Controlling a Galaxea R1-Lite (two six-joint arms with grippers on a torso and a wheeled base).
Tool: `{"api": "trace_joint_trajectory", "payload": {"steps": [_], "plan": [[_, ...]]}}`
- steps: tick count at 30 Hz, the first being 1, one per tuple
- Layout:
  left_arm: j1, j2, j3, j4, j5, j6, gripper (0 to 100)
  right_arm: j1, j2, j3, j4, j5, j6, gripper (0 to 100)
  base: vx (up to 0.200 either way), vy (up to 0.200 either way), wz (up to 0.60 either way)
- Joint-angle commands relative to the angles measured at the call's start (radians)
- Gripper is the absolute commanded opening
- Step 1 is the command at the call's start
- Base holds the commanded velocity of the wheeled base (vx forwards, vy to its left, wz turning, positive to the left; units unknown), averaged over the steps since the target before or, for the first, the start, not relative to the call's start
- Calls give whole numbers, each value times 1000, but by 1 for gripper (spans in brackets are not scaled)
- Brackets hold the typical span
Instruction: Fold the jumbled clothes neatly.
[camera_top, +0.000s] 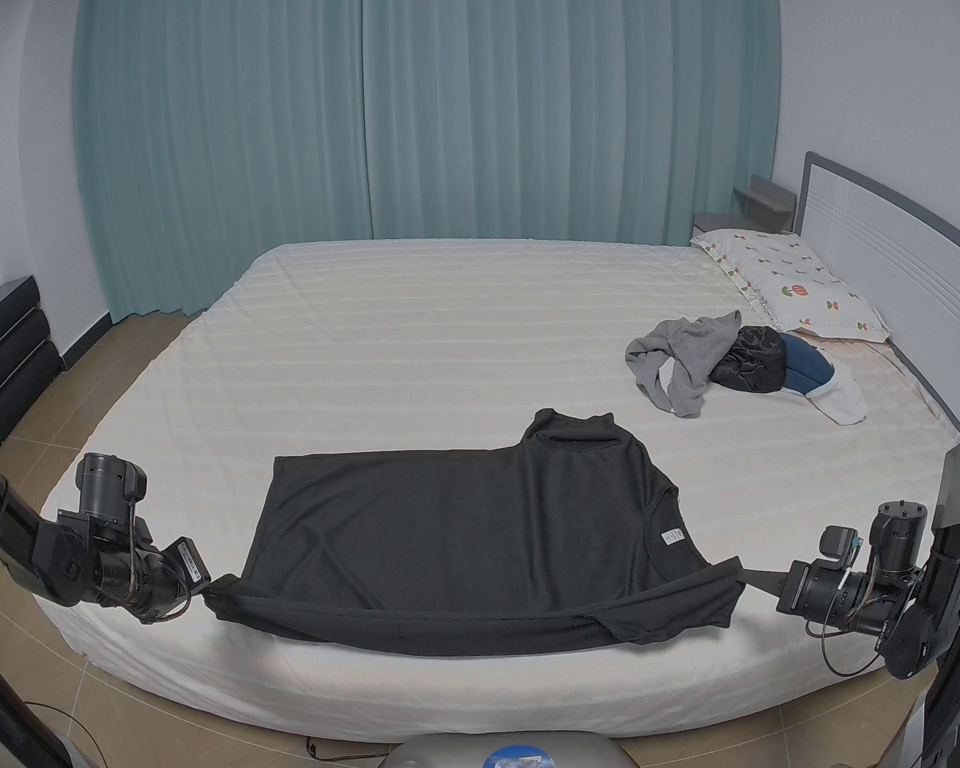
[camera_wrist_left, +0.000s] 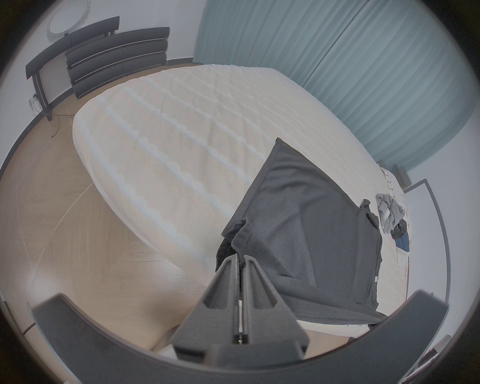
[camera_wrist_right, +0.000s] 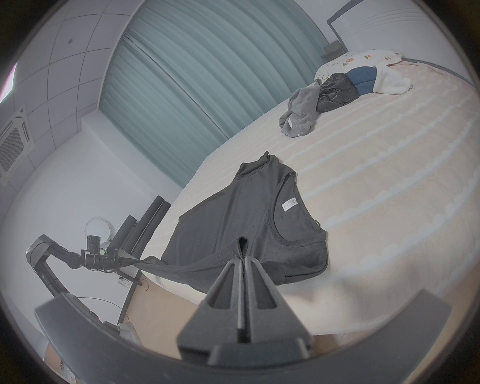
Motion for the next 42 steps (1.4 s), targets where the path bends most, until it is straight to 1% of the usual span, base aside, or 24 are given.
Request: {"api": "trace_joint_trajectory", "payload": {"steps": [1, 6, 8, 11, 15, 22, 27, 35, 42], "plan": [[1, 2, 7, 2, 0, 1, 0, -3, 2, 20, -9, 0, -1, 0, 0, 0, 0], [1, 9, -1, 22, -2, 3, 0, -3, 15, 20, -9, 0, -1, 0, 0, 0, 0], [-2, 32, -15, 19, -6, 1, 0, -3, 61, 3, -10, -3, -1, 0, 0, 0, 0], [-6, 55, -32, 17, -10, 0, 0, -3, 78, -20, -9, -1, 0, 0, 0, 0, 0], [-8, 115, -99, 22, -10, -8, 0, -3, 140, -91, -9, -7, 2, 0, 0, 0, 0], [-8, 198, -162, 16, -10, -33, 0, -1, 184, -188, 4, -13, 7, 0, 0, 0, 0], [-8, 266, -242, 19, -6, -71, 0, -3, 207, -267, 62, -15, 7, 0, 0, 0, 0], [-14, 339, -299, 21, -6, -74, 0, 3, 221, -353, 145, -15, 7, 0, 0, 0, 0], [-14, 421, -368, 19, 4, -77, 0, 10, 241, -470, 263, -15, 7, 0, 0, 0, 0]]}}
